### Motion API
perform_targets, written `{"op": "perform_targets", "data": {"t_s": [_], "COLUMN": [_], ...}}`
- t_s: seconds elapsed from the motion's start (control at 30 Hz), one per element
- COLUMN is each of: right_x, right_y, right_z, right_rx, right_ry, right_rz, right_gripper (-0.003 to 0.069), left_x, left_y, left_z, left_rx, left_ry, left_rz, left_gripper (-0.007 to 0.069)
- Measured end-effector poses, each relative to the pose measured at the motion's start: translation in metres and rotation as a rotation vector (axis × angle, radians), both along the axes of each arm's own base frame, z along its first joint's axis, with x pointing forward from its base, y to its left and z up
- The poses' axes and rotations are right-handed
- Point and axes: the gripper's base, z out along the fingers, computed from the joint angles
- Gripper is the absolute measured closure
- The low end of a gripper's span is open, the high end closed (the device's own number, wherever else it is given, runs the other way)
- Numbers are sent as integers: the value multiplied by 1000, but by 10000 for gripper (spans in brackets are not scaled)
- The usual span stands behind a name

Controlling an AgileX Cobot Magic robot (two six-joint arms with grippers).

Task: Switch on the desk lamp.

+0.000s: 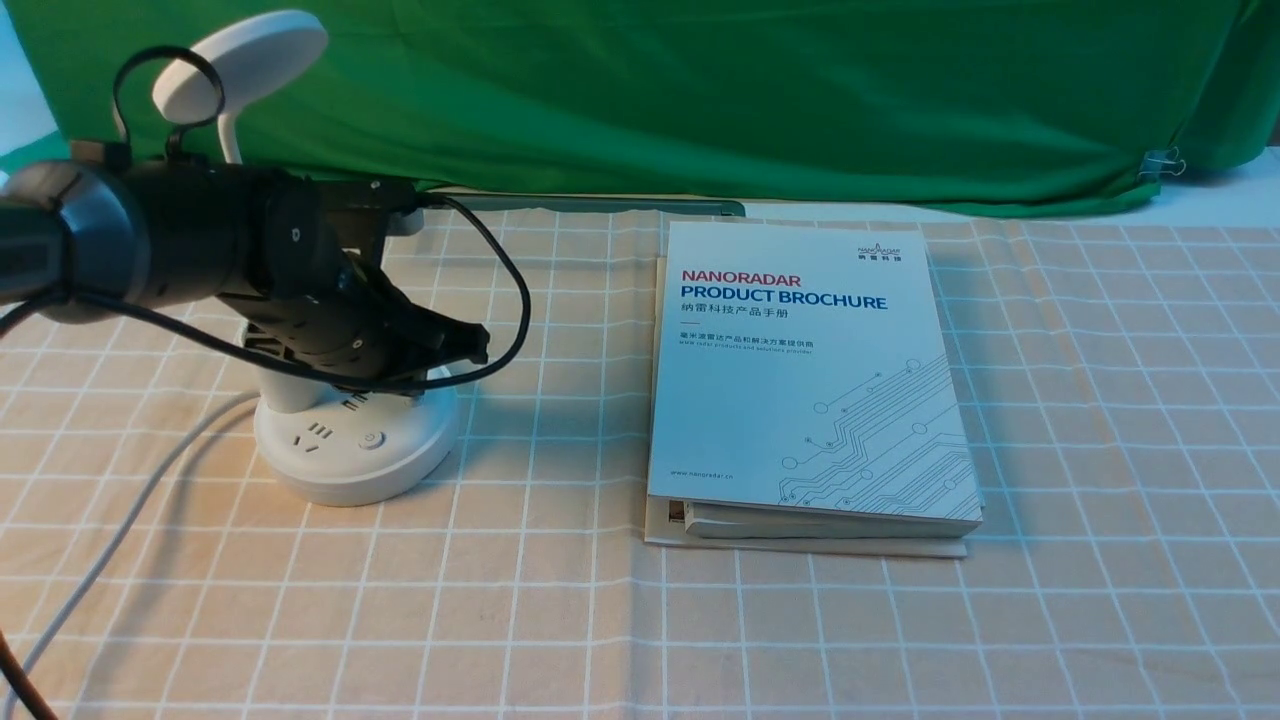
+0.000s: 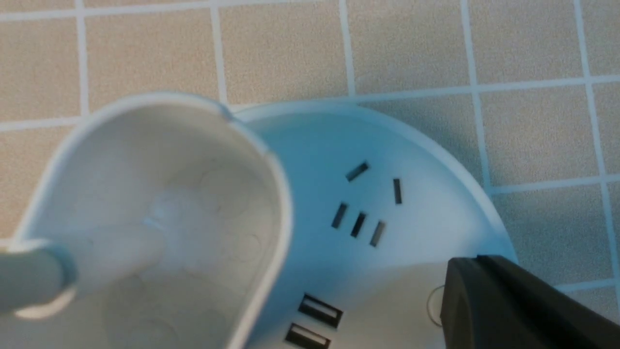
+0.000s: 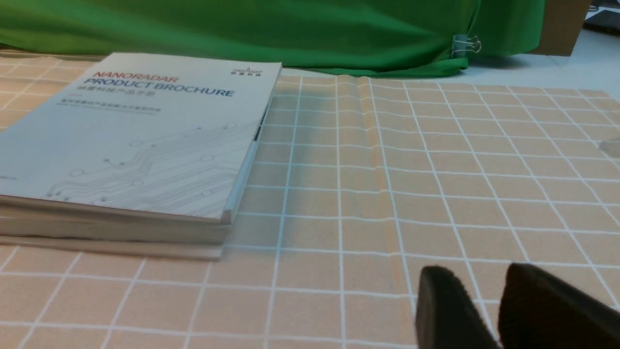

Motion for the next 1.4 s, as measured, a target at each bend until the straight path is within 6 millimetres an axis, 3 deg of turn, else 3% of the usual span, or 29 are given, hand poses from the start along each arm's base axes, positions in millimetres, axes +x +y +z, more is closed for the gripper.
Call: {"op": "perform_targets", "data": {"t_s": [0.47, 0.6, 0.73, 0.9, 0.93, 1.0, 1.03, 1.13, 1.3, 1.4], "right_x": [0, 0, 0, 0, 0, 0, 0, 0, 0, 0], "right_y": [0, 0, 0, 0, 0, 0, 0, 0, 0, 0], "right_z": [0, 0, 0, 0, 0, 0, 0, 0, 0, 0], "right_rx": [0, 0, 0, 0, 0, 0, 0, 0, 0, 0], "right_ry": [0, 0, 0, 0, 0, 0, 0, 0, 0, 0], "right_rz": [0, 0, 0, 0, 0, 0, 0, 0, 0, 0], "right_gripper": [419, 419, 419, 419, 419, 419, 419, 419, 419, 419], "left_x": [4, 4, -8, -53, -54, -89, -93, -148, -200, -226], "left_y": [-1, -2, -9, -26, -27, -27, -28, -21, 0, 17], "left_z": [-17, -11, 6, 54, 52, 61, 65, 83, 110, 115], "left_rx": [8, -4, -52, -132, -133, -161, -168, -205, -277, -274], "left_ry": [46, 27, 30, 8, 16, 17, 8, -83, -332, -493], "left_rz": [2, 7, -3, -92, -92, -125, -132, -195, -197, -200], "left_gripper": [624, 624, 624, 624, 624, 624, 624, 624, 624, 624]}}
